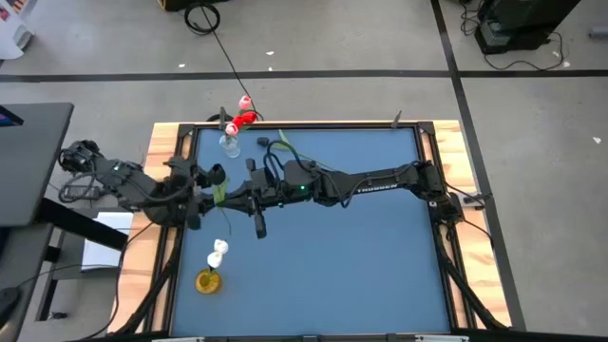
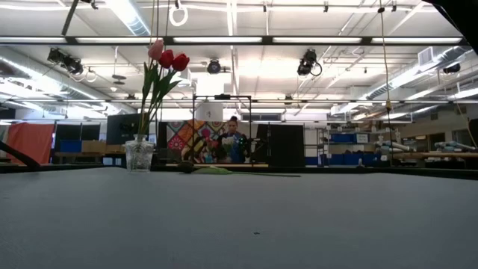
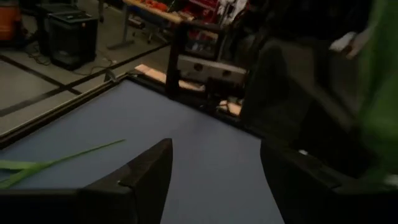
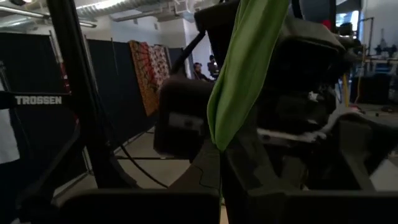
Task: Sort flowers into vase by color
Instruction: Put the black flower into the yellow vase
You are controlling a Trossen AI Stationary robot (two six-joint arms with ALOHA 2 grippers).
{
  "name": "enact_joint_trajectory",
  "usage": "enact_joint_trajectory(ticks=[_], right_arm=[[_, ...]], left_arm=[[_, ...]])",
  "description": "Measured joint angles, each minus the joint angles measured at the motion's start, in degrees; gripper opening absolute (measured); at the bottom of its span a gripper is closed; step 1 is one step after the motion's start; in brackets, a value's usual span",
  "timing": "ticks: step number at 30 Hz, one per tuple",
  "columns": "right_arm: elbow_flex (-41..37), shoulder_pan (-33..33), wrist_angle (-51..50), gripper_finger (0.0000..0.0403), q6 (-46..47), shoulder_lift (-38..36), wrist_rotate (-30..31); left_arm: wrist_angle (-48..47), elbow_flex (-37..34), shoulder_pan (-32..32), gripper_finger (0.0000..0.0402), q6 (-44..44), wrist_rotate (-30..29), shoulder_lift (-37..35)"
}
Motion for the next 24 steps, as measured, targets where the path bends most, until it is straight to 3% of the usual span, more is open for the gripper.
enact_joint_trajectory(ticks=[8,17,24], right_arm=[[-0.02,-1.09,2.59,0.0007,-0.03,0.02,-1.33],[-0.02,-2.70,5.62,0.0008,-0.25,0.07,-4.26],[-0.04,-2.78,6.35,0.0008,-2.75,0.07,-4.06]], left_arm=[[3.48,0.00,5.80,0.0249,3.90,1.74,2.19],[10.68,0.02,15.72,0.0232,8.46,12.09,2.87],[10.63,0.09,18.06,0.0221,7.24,17.22,3.83]])
